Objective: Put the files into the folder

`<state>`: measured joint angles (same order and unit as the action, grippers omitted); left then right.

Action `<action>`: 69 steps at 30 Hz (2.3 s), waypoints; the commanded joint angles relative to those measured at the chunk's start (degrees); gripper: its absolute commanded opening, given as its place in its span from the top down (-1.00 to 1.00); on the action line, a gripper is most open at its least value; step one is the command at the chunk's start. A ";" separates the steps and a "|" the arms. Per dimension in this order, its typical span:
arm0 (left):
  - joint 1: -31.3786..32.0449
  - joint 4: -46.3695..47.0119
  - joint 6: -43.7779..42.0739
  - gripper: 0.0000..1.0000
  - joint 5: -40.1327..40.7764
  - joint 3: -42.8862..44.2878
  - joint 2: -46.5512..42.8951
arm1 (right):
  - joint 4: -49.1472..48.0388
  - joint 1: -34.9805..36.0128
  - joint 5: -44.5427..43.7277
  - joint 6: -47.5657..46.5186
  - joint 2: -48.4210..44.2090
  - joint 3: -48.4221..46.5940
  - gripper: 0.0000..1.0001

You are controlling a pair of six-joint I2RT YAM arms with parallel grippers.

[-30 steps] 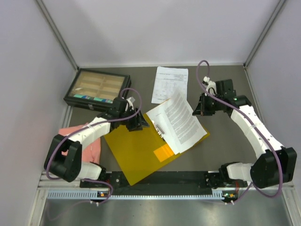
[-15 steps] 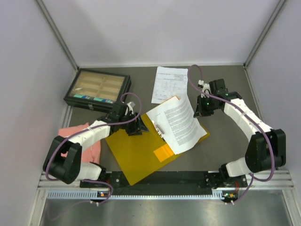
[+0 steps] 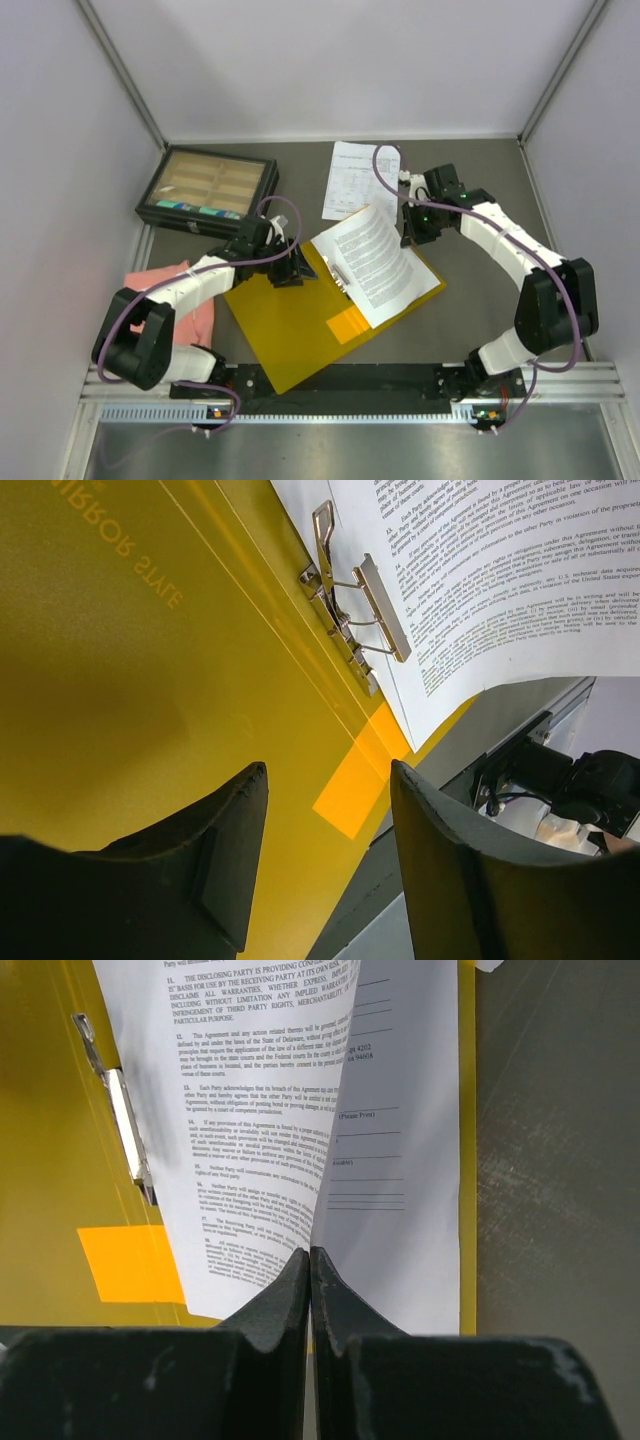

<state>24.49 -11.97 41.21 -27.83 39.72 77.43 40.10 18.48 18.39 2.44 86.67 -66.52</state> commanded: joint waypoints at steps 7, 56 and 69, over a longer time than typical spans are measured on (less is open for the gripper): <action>0.29 3.00 -0.69 -0.13 -1.52 -0.09 1.23 | 0.42 1.91 -1.52 -5.60 1.04 -3.70 1.00; 0.30 2.13 -0.78 -0.12 -2.14 0.17 -0.70 | -0.03 4.90 -9.24 -3.67 2.18 -5.45 0.21; 0.30 14.33 3.79 -0.14 0.41 15.63 8.69 | -6.95 -1.07 -25.20 11.70 11.04 -19.07 -0.50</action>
<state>24.64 -7.14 43.38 -28.75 46.13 80.31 38.87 20.73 -8.03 7.90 92.44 -80.14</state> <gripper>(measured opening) 0.570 0.745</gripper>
